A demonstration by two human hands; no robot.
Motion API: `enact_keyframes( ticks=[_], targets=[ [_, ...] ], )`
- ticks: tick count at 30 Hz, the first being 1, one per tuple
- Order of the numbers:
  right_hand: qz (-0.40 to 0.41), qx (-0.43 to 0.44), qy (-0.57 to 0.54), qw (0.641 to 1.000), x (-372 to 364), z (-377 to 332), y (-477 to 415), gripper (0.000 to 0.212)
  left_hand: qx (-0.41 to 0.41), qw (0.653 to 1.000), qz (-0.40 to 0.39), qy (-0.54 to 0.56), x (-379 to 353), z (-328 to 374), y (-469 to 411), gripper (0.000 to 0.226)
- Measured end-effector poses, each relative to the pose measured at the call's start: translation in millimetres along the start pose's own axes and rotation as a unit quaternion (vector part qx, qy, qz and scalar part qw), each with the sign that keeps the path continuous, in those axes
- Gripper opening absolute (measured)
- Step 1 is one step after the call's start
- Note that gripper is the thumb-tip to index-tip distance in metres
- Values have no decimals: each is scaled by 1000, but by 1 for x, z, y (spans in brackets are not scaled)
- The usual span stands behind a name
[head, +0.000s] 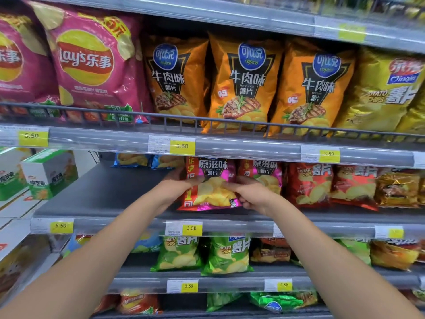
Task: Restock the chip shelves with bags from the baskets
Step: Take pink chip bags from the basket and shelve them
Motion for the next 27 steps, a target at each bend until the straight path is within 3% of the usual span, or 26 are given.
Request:
enact_keyframes(
  ticks=[2,4,10,17,27],
  targets=[
    [20,11,-21,1000,-1,2,-4,45,-34,998,-8,-45,4,0,-8,118],
    [34,32,-9,999,-3,4,-10,39,-32,992,-12,-118,7,-5,-16,119],
    [104,85,129,982,-12,10,-13,51,-29,956,11,-293,7,-15,-24,62],
    [116,65,143,981,-21,10,-27,73,3,950,26,-311,9,-27,-43,42],
    [125,62,202,969,-20,14,-46,61,-12,938,61,-341,10,-33,-65,45]
  ],
)
Point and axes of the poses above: each hand's wrist, its own y-axis away from the middle knuckle, its own x-axis out of the back of the hand, z = x × y, the point moved 1 cm from there along -y, towards the middle knuckle, and after that the axes turned 2 degrees about x, right-handed, at the moved point
